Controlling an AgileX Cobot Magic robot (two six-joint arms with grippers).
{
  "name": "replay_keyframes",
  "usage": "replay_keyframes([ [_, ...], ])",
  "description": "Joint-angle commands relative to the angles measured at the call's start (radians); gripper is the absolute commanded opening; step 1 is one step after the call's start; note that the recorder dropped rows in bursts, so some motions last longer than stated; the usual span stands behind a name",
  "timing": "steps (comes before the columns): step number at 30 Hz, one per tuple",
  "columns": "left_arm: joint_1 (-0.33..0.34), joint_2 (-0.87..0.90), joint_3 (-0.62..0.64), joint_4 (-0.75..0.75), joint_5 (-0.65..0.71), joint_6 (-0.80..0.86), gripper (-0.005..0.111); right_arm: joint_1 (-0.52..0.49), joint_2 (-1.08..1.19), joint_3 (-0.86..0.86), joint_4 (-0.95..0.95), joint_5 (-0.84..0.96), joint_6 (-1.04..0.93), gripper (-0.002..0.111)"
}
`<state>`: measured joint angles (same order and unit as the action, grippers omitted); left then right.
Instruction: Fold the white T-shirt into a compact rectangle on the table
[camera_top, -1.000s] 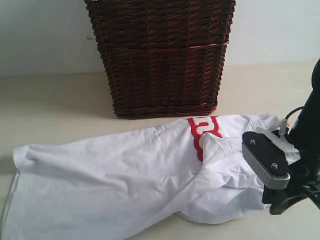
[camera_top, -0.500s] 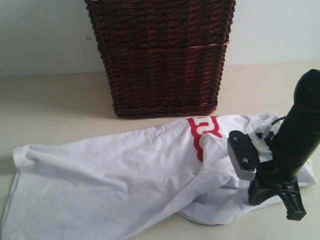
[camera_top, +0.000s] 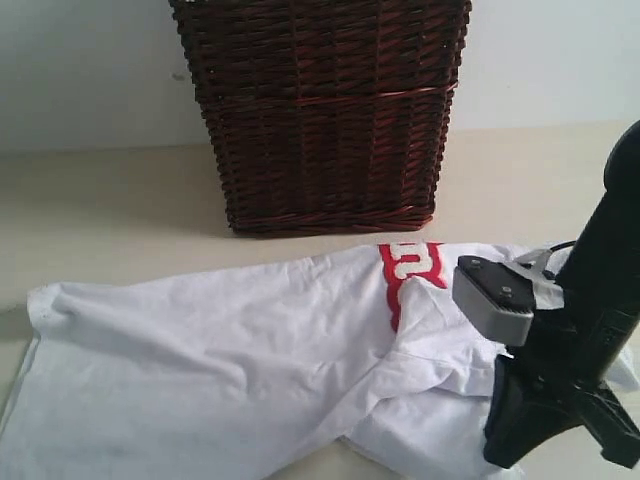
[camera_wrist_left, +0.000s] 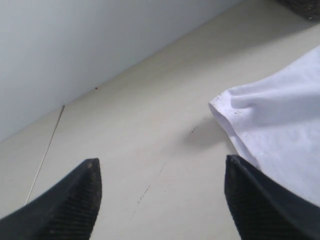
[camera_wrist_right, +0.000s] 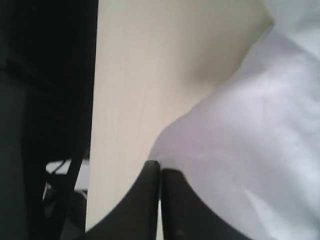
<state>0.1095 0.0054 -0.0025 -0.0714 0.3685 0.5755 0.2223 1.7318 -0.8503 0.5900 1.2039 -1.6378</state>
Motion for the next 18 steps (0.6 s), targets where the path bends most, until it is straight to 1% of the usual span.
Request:
replay_keyframes([
  [1, -0.003, -0.005, 0.003, -0.001, -0.003, -0.001, 0.067, -0.002, -0.008, -0.006, 0.186, -0.105, 0.031, 0.000],
  [9, -0.003, -0.005, 0.003, -0.001, -0.003, -0.001, 0.067, -0.002, -0.010, -0.006, 0.382, -0.426, 0.147, 0.000],
  [14, -0.003, -0.005, 0.003, -0.001, -0.003, -0.001, 0.067, -0.002, -0.010, -0.006, 0.397, -0.699, 0.275, 0.000],
  [17, -0.003, -0.005, 0.003, -0.001, -0.003, -0.001, 0.067, -0.002, -0.010, -0.006, 0.391, -0.824, 0.270, 0.000],
  [18, -0.003, -0.005, 0.003, -0.001, -0.003, -0.001, 0.067, -0.002, -0.010, -0.006, 0.377, -0.838, 0.249, 0.002],
])
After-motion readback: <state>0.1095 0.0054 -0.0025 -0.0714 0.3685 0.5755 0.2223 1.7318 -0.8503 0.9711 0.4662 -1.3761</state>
